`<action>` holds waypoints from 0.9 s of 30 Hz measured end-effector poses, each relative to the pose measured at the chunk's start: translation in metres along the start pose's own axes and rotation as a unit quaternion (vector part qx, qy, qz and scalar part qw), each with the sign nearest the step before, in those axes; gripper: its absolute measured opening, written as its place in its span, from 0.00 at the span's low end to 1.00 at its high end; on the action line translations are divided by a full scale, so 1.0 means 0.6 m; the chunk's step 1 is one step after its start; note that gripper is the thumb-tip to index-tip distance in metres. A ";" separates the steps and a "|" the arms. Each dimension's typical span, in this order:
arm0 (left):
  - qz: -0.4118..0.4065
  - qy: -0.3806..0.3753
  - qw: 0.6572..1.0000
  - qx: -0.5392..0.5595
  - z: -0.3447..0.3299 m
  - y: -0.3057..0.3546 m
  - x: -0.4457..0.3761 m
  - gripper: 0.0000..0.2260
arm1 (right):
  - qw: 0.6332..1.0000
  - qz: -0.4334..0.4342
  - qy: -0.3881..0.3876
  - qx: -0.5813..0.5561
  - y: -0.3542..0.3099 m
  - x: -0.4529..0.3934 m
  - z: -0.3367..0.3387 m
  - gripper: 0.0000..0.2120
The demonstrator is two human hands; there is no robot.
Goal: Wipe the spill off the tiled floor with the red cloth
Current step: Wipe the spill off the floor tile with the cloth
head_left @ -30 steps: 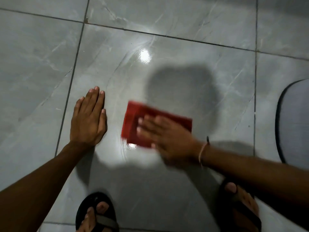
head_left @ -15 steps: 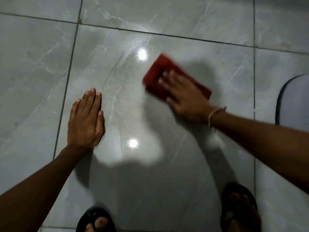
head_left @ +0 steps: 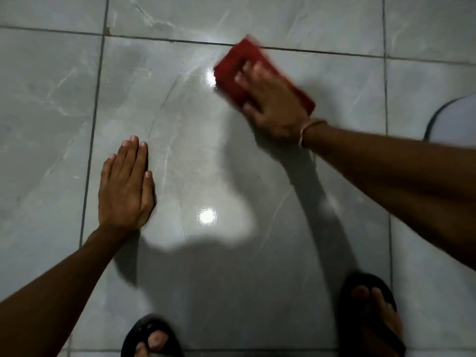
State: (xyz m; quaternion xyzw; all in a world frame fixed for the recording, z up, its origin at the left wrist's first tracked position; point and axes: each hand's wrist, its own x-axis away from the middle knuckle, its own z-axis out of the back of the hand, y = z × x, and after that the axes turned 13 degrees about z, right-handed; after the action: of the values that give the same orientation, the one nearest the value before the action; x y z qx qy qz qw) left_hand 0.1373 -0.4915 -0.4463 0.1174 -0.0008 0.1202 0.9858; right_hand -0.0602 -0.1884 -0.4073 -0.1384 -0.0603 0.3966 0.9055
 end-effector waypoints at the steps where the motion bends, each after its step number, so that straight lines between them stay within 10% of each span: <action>1: 0.001 0.001 1.000 0.001 0.001 0.000 0.000 0.27 | 0.998 0.064 -0.006 -0.018 -0.042 0.046 -0.020 0.30; 5: -0.002 -0.005 1.000 -0.001 0.000 -0.002 0.000 0.27 | 0.948 0.276 -0.122 -0.103 -0.241 0.353 -0.094 0.27; 8: -0.003 0.005 1.000 -0.002 -0.003 -0.004 0.001 0.27 | 0.929 0.322 -0.164 -0.084 -0.192 0.456 -0.079 0.29; 16: -0.002 0.006 1.000 0.007 -0.003 0.002 -0.001 0.27 | 0.987 -0.139 0.018 0.072 0.127 0.185 0.034 0.30; 22: -0.004 0.003 1.000 0.015 0.001 0.001 0.002 0.27 | 0.970 0.231 -0.070 0.012 -0.176 0.227 -0.105 0.30; 27: -0.015 0.019 1.000 0.007 -0.006 -0.006 -0.001 0.26 | 0.945 0.291 -0.144 0.028 -0.084 0.394 -0.069 0.29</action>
State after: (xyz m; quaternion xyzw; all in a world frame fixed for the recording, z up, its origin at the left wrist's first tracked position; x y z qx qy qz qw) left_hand 0.1377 -0.4945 -0.4505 0.1225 0.0204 0.1079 0.9864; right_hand 0.1447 -0.0556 -0.4319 -0.0661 -0.1362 0.6604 0.7355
